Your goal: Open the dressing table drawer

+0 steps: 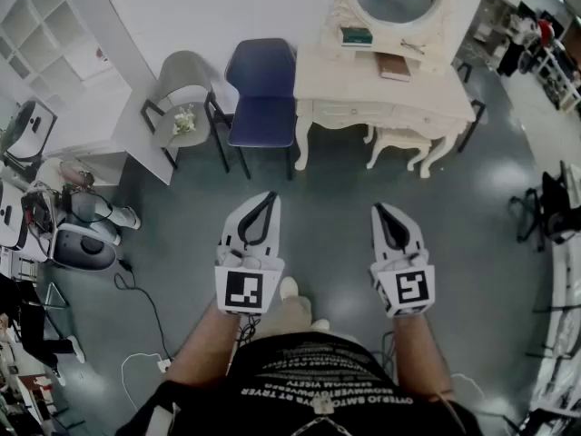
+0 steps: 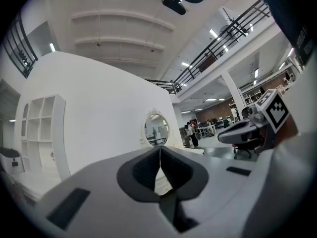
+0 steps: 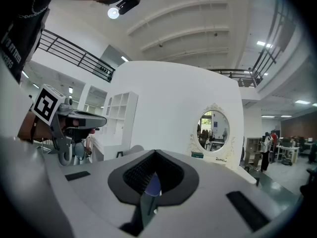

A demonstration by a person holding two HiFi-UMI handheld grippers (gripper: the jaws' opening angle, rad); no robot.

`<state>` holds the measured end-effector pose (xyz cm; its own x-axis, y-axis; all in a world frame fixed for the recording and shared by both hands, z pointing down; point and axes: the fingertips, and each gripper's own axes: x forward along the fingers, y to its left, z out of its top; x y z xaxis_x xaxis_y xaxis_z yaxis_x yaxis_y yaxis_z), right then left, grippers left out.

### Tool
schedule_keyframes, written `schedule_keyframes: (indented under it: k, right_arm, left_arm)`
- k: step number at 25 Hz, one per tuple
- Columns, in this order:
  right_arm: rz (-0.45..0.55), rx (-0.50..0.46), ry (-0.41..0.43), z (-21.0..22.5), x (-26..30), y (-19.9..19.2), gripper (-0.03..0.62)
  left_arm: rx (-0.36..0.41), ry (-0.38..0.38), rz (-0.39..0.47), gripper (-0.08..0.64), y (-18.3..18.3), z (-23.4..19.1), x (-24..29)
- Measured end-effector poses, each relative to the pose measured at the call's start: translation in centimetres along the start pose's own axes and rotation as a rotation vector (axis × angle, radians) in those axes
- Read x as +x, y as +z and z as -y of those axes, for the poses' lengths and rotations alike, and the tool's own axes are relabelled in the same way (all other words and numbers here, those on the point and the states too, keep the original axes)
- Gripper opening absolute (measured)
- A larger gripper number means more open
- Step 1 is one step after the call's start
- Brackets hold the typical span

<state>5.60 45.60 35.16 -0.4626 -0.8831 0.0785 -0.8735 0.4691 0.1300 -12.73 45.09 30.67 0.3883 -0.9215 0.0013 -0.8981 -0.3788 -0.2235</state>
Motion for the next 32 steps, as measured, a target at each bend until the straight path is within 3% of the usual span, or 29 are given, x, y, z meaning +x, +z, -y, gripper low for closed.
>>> schedule_keyframes:
  k: [12, 22, 29, 32]
  right_arm:
    - [-0.011, 0.054, -0.013, 0.5, 7.5, -1.3, 0.003]
    - [-0.04, 0.026, -0.028, 0.8, 12.0, -1.6, 0.003]
    - [-0.055, 0.03, -0.065, 1.0, 14.0, -1.5, 0.003]
    - [-0.066, 0.014, -0.069, 1.0, 14.9, -1.1, 0.003]
  left_arm:
    - [-0.015, -0.01, -0.011, 0.005, -2.8, -4.4, 6.3]
    - [-0.045, -0.011, -0.014, 0.005, -4.7, -8.3, 9.4]
    - [-0.001, -0.062, -0.011, 0.005, -5.1, -9.3, 11.1]
    - [-0.036, -0.047, -0.014, 0.005, -5.7, -10.4, 11.6]
